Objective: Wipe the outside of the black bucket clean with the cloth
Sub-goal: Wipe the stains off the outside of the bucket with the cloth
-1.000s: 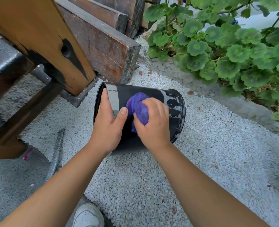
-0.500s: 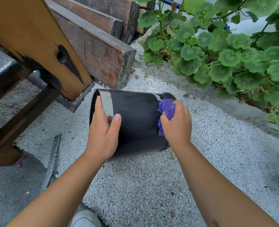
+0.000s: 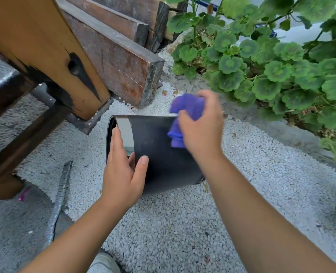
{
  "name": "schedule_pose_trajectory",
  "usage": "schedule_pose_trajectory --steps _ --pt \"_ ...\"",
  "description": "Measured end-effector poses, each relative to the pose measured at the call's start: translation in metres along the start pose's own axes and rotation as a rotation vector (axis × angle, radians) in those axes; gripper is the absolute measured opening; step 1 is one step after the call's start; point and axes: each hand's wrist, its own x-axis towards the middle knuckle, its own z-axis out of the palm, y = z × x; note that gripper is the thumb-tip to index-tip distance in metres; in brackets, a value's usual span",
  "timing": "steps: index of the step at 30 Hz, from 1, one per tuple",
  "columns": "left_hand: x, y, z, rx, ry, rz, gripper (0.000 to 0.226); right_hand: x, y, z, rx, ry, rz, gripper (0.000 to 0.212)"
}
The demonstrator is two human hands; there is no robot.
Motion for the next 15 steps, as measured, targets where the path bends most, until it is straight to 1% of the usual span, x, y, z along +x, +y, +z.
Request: schedule_pose_trajectory --steps 2,3,4,5,7,9,11,13,15 --pt "-0.005 0.000 0.001 0.057 0.005 0.027 0.082 -0.023 -0.015 0.021 -0.184 -0.184 -0.277 0.044" --pt "-0.008 0.000 0.002 0.104 0.002 0.046 0.082 -0.033 -0.018 0.028 -0.246 -0.252 -0.367 0.044" --pt "-0.009 0.000 0.002 0.147 -0.008 0.058 0.080 -0.036 -0.018 0.030 -0.272 -0.284 -0.390 0.043" --pt "-0.010 0.000 0.002 0.173 -0.017 0.068 0.078 -0.035 -0.015 0.029 -0.262 -0.283 -0.363 0.041" --pt "-0.012 -0.001 0.002 0.185 -0.020 0.108 0.077 -0.021 0.000 0.023 -0.242 -0.243 -0.254 0.032" --pt "-0.014 -0.003 0.001 0.172 -0.013 0.126 0.077 -0.002 0.022 0.011 -0.266 -0.242 -0.089 0.025" --pt "-0.018 -0.004 0.002 0.160 -0.014 0.119 0.075 0.012 0.041 -0.003 -0.267 -0.230 0.063 0.025" --pt "-0.019 -0.003 0.003 0.152 -0.023 0.103 0.077 0.018 0.057 -0.014 -0.296 -0.204 0.125 0.025" --pt "-0.019 -0.001 0.003 0.100 -0.047 0.087 0.079 0.021 0.068 -0.021 -0.352 -0.178 0.143 0.025"
